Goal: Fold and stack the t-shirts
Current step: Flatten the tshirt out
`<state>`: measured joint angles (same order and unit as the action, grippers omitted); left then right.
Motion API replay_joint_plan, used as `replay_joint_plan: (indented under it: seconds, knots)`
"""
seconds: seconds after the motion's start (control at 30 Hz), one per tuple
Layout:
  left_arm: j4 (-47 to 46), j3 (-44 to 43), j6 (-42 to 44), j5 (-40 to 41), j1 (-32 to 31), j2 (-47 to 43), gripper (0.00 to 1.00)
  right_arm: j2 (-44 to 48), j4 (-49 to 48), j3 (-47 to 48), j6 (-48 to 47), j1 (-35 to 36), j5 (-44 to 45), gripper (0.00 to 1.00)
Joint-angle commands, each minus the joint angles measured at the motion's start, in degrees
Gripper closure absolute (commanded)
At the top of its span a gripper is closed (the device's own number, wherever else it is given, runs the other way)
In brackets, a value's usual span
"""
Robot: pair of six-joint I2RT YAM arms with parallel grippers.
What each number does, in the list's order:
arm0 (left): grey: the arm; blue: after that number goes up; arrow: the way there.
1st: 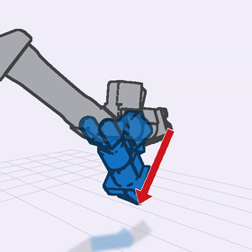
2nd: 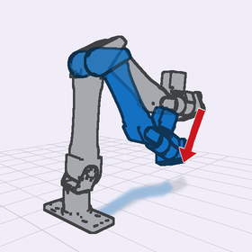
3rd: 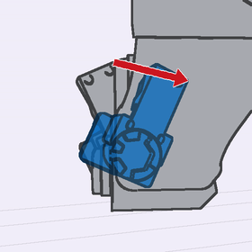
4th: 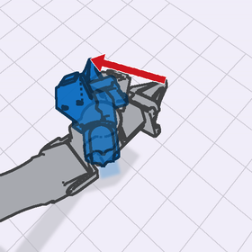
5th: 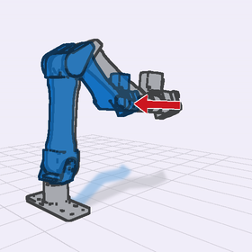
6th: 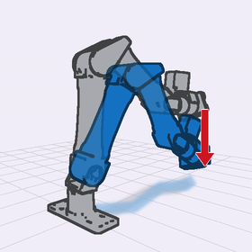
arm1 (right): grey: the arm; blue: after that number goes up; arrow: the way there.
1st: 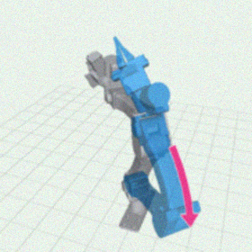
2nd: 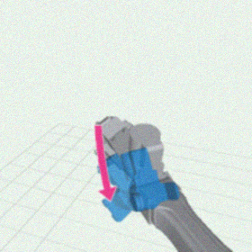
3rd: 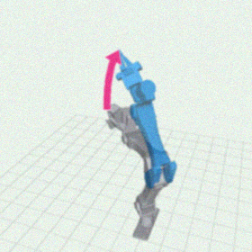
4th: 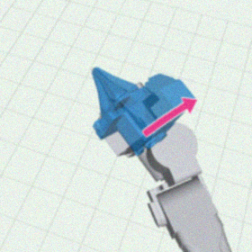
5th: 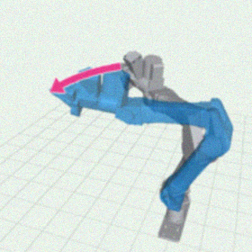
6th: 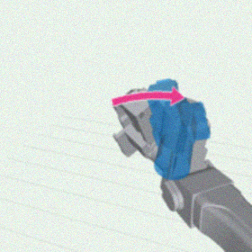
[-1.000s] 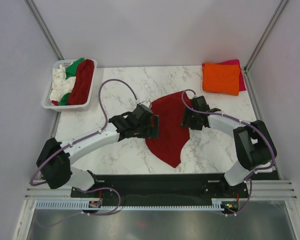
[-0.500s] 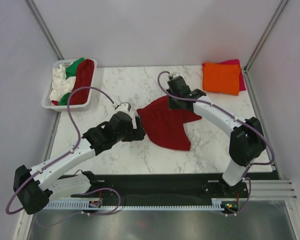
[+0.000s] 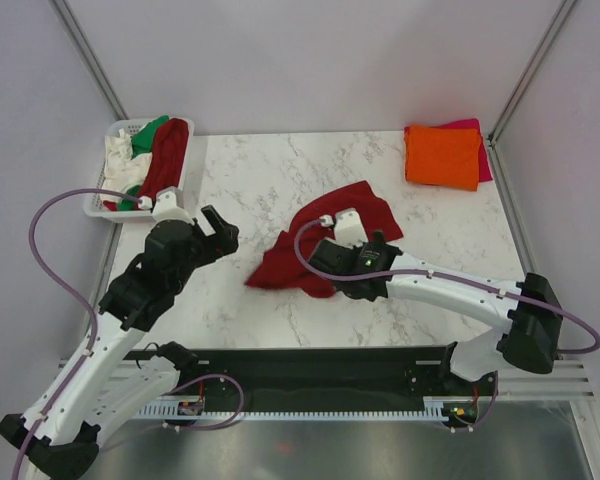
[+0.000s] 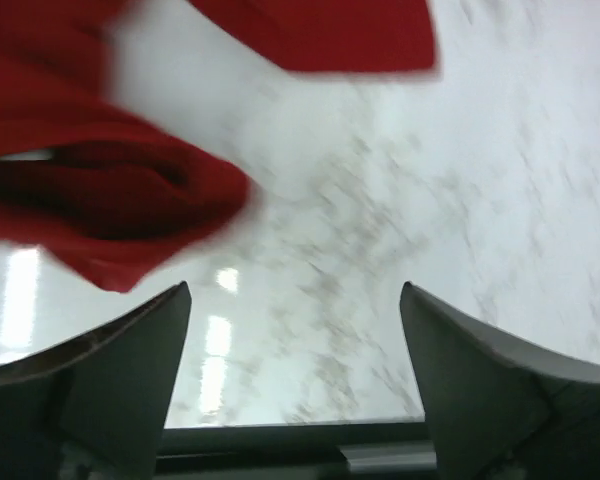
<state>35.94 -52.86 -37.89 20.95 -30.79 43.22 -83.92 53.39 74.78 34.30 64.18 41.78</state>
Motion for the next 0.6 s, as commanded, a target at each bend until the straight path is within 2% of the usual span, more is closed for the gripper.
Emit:
replay_joint_plan:
  seconds: [0.0, 0.13, 0.23, 0.27, 0.3, 0.33, 0.43, 0.57]
  knots:
    - [2.55, 0.65, 0.80, 2.43, 0.73, -0.07, 0.00, 7.79, 13.25, -9.20, 22.19, -4.14, 9.64, 0.02]
    - [2.55, 1.01, -0.17, 0.16, 0.81, 3.08, 0.00, 14.74, 4.99, -13.26, 16.69, -11.17, 4.90, 0.02]
    - [2.46, 0.39, -0.17, -2.31, 0.81, 6.16, 0.00, 13.88, -0.99, -12.39, 8.96, -12.24, 1.83, 0.02]
    - [2.46, 0.39, -0.08, -2.84, 0.81, 6.78, 0.01, 11.43, -4.31, -10.90, 6.59, -12.24, -3.75, 0.02]
    - [2.55, 0.39, -0.08, -2.93, 0.81, 7.05, 0.01, 10.19, -6.95, -10.37, 1.08, -11.72, -7.64, 0.05]
    - [2.64, 0.48, 0.09, -2.67, 0.81, 7.23, 0.01, 7.83, -12.55, -9.84, -1.06, -10.67, -15.07, 0.07]
    - [3.08, 0.22, 0.88, -0.75, 0.90, 5.57, 0.01, 3.60, -18.91, -6.60, -5.64, -3.20, -20.32, 0.10]
    - [5.80, -1.19, 2.81, 3.82, 1.17, -1.27, 0.00, -7.65, -22.61, 0.09, -4.51, -0.81, -24.72, 0.14]
